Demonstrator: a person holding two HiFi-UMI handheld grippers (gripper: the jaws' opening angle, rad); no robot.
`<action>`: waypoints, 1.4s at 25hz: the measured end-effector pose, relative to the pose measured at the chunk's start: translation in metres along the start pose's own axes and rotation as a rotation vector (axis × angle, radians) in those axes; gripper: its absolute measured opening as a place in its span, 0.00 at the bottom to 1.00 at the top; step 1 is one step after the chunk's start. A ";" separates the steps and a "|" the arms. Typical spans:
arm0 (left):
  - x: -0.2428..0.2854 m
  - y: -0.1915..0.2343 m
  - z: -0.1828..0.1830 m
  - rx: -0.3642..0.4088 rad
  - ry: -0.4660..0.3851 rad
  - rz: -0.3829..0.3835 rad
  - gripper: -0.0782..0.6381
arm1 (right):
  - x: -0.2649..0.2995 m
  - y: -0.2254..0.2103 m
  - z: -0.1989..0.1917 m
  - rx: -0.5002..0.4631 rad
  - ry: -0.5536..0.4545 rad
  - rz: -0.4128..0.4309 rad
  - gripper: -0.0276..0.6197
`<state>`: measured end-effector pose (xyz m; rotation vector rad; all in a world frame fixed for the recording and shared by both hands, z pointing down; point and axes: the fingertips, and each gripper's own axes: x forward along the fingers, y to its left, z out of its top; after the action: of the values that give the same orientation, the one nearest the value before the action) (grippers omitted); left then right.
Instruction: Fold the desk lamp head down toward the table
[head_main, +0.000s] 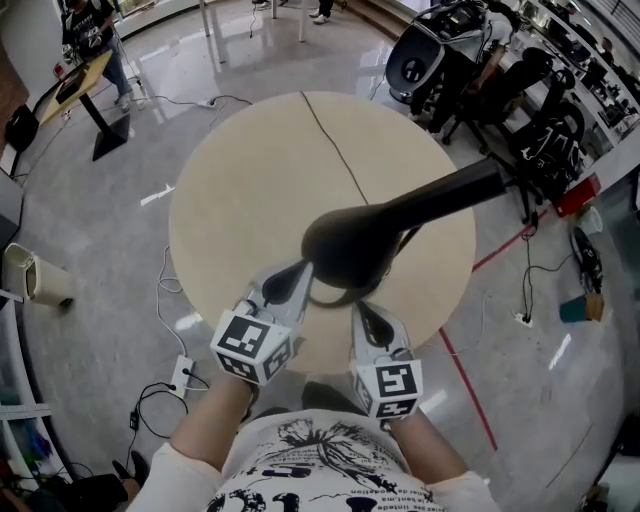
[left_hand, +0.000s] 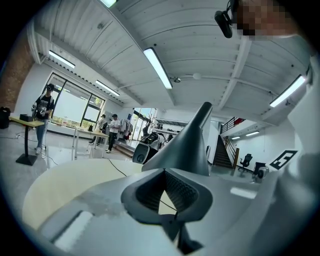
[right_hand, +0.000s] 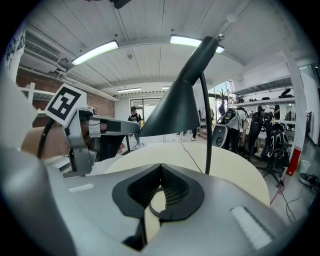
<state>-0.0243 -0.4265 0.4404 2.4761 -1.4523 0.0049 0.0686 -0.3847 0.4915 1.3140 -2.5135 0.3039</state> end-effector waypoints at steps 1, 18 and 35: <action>0.000 -0.001 0.000 0.001 -0.005 0.001 0.10 | 0.000 -0.001 -0.001 0.001 0.003 0.001 0.05; -0.052 -0.022 -0.005 0.016 -0.026 0.020 0.12 | -0.020 0.023 0.031 -0.036 -0.087 -0.021 0.06; -0.199 -0.062 -0.060 0.028 0.044 -0.096 0.12 | -0.115 0.145 -0.002 -0.019 -0.135 -0.160 0.05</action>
<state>-0.0622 -0.2140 0.4570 2.5491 -1.3239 0.0613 0.0114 -0.2140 0.4458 1.5659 -2.4913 0.1607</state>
